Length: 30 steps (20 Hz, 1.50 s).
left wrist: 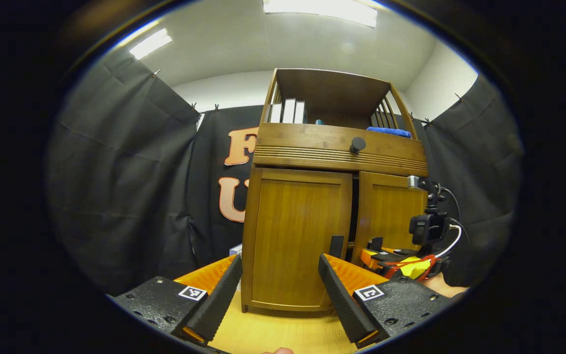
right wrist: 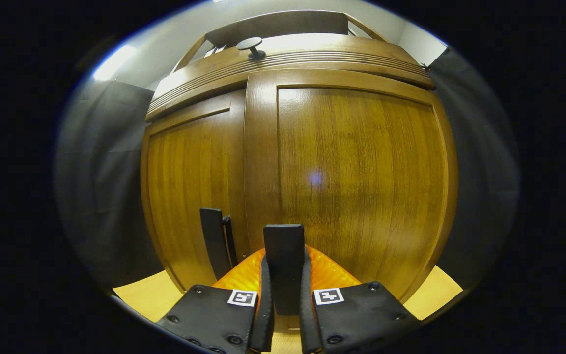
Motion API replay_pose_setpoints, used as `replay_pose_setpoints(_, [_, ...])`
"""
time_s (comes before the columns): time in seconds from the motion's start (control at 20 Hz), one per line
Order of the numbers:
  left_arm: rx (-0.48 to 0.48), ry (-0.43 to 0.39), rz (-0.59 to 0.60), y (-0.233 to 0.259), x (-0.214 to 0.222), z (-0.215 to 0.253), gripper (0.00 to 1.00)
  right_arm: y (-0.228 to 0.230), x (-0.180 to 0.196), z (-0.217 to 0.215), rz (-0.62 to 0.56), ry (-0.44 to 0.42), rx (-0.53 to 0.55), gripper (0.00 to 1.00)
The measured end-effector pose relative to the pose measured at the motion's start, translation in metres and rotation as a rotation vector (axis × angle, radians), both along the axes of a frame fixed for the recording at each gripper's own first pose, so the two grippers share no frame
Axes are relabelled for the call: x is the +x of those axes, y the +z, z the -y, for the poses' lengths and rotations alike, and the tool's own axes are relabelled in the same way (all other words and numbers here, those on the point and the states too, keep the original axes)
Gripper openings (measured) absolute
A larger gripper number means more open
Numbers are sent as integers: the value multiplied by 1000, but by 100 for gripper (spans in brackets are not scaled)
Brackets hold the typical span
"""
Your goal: Open the right door of the double-door shoe cabinet with the right hand, and open the left door with the left hand.
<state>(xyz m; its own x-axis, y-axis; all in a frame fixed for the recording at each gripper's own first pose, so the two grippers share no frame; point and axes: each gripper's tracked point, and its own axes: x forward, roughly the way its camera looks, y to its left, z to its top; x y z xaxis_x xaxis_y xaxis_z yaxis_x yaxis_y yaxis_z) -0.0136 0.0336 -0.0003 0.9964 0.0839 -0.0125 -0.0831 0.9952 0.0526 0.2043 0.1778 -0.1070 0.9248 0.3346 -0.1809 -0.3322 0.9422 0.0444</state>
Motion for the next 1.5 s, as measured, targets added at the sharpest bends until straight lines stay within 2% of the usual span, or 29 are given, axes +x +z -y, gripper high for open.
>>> replay_pose_setpoints(0.05, [0, -3, -1, 0, -1, 1, 94, 1, -6, 2, -4, 12, 5, 29])
replay_pose_setpoints(0.1, [0, -6, -1, -1, -2, 2, 91, 1, -13, 4, -8, 23, 8, 29])
replay_pose_setpoints(0.25, [2, -23, 2, 1, -2, 9, 92, 5, -22, 10, -8, 32, 3, 29])
replay_pose_setpoints(0.6, [-13, -62, -11, -6, -4, 24, 94, 14, -58, 36, 5, 7, 14, 29])
replay_pose_setpoints(0.7, [-20, -70, -14, -8, -2, 27, 94, 17, -70, 48, 4, -3, 25, 33])
replay_pose_setpoints(0.75, [-22, -76, -17, -9, -1, 29, 94, 17, -76, 53, 3, -5, 26, 29])
replay_pose_setpoints(0.8, [-23, -81, -19, -10, -1, 31, 94, 19, -82, 59, 0, -9, 25, 29])
replay_pose_setpoints(0.85, [-23, -84, -21, -11, 0, 32, 92, 20, -86, 64, -3, -16, 24, 33])
replay_pose_setpoints(0.9, [-23, -87, -21, -12, 1, 33, 92, 21, -89, 69, -3, -22, 24, 24])
replay_pose_setpoints(0.95, [-25, -90, -22, -13, 1, 34, 92, 23, -93, 75, -1, -27, 26, 33])
replay_pose_setpoints(1.0, [-27, -93, -25, -15, 1, 35, 95, 25, -97, 80, 1, -32, 31, 33])
replay_pose_setpoints(1.05, [-28, -98, -27, -16, 2, 36, 92, 25, -102, 87, 1, -36, 35, 24])
replay_pose_setpoints(1.1, [-28, -102, -27, -16, 1, 37, 92, 24, -107, 94, 1, -43, 38, 24])
replay_pose_setpoints(1.35, [-27, -125, -35, -21, 4, 46, 92, 32, -119, 123, 1, -98, 27, 24])
replay_pose_setpoints(1.4, [-26, -131, -35, -22, 5, 48, 92, 35, -122, 129, 1, -109, 30, 32])
replay_pose_setpoints(1.45, [-25, -140, -35, -22, 6, 51, 92, 33, -129, 136, 1, -119, 30, 28])
replay_pose_setpoints(1.5, [-24, -149, -35, -23, 6, 55, 92, 33, -133, 146, 3, -129, 31, 28])
